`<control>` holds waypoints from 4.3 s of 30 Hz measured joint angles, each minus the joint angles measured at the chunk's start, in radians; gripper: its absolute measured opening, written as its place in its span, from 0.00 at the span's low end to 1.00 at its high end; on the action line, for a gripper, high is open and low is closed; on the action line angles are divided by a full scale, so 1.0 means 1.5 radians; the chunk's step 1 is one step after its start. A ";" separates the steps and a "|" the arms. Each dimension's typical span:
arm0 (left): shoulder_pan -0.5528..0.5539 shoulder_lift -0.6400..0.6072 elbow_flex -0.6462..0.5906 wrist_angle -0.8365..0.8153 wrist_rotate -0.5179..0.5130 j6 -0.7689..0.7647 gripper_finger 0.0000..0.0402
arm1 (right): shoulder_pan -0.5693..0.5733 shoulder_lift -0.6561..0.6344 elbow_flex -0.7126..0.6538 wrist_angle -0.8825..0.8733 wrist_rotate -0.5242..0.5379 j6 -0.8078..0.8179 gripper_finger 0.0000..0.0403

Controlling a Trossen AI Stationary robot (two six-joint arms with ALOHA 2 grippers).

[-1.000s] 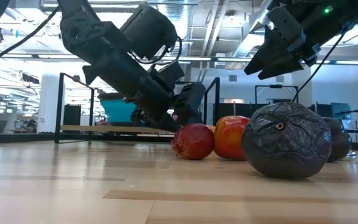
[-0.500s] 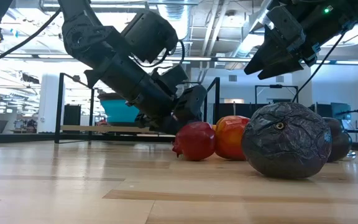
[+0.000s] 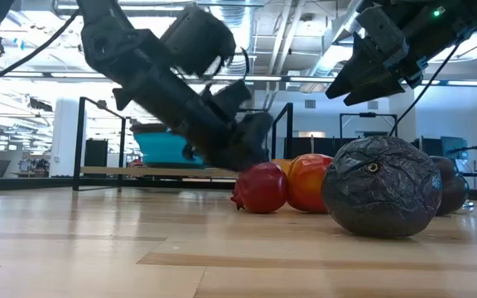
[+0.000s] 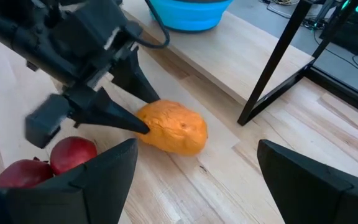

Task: Pick & Place Fruit
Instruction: Put the mango into the blue strainer bowl on the shelf, then put the peach into the blue strainer bowl on the shelf

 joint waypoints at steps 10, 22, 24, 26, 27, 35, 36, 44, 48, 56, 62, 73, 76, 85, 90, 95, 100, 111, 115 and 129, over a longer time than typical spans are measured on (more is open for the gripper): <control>-0.051 -0.198 -0.017 -0.007 -0.069 0.269 0.44 | -0.001 0.000 0.000 0.000 0.000 -0.013 0.81; -0.001 -0.594 -0.104 -0.423 -0.209 0.508 0.46 | -0.001 0.000 0.000 0.001 0.000 -0.018 0.81; 0.025 -0.650 -0.111 -0.459 -0.205 0.527 0.46 | -0.001 0.000 0.000 0.001 0.000 -0.018 0.81; 0.054 -0.690 -0.114 -0.491 -0.180 0.552 0.47 | -0.001 0.000 0.000 0.002 0.000 -0.018 0.81; 0.070 -0.704 -0.115 -0.502 -0.157 0.559 0.47 | -0.001 0.000 0.000 0.003 0.001 -0.018 0.81; 0.185 -0.680 -0.124 -0.568 -0.044 0.572 0.50 | -0.001 0.000 0.000 0.008 0.017 -0.018 0.81; 0.192 -0.669 -0.124 -0.573 -0.044 0.572 0.50 | -0.001 0.000 0.000 0.010 0.017 -0.018 0.81; 0.217 -0.594 -0.124 -0.587 -0.022 0.585 0.50 | -0.001 0.000 0.000 0.012 0.017 -0.018 0.81; 0.217 -0.574 -0.124 -0.588 -0.020 0.590 0.52 | -0.001 0.000 0.000 0.013 0.017 -0.018 0.81; 0.217 -0.574 -0.123 -0.601 -0.009 0.591 0.67 | -0.010 0.000 0.000 0.017 0.017 -0.018 0.81; 0.217 -0.583 -0.123 -0.604 -0.061 0.591 0.74 | -0.020 0.000 0.000 0.018 0.017 -0.018 0.81; 0.211 -0.704 -0.122 -0.567 -0.008 0.496 0.73 | -0.023 0.003 0.000 0.027 0.016 -0.016 0.81; 0.199 -0.730 -0.122 -0.542 0.095 0.417 0.72 | -0.018 0.026 0.000 0.053 0.014 -0.016 0.81; 0.083 -0.661 -0.122 -0.446 0.206 0.288 0.67 | -0.026 0.109 0.000 0.260 -0.256 -0.198 0.81; 0.022 -0.568 -0.123 -0.360 0.206 0.286 0.64 | -0.058 0.122 0.028 0.281 -0.461 -0.322 0.81; -0.010 -0.472 -0.123 -0.297 0.203 0.269 0.61 | -0.092 0.123 0.060 0.197 -0.525 -0.343 0.82; -0.011 -0.388 -0.123 -0.273 0.199 0.235 0.57 | -0.121 0.123 0.078 0.101 -0.526 -0.354 0.89; -0.011 -0.312 -0.123 -0.169 0.223 0.222 0.53 | -0.115 0.221 0.094 0.114 -0.544 -0.378 0.94; -0.011 -0.311 -0.123 -0.161 0.223 0.222 0.54 | -0.113 0.265 0.130 0.113 -0.544 -0.377 0.90; -0.011 -0.311 -0.123 -0.145 0.223 0.224 0.54 | -0.122 0.224 0.138 0.067 -0.544 -0.342 0.59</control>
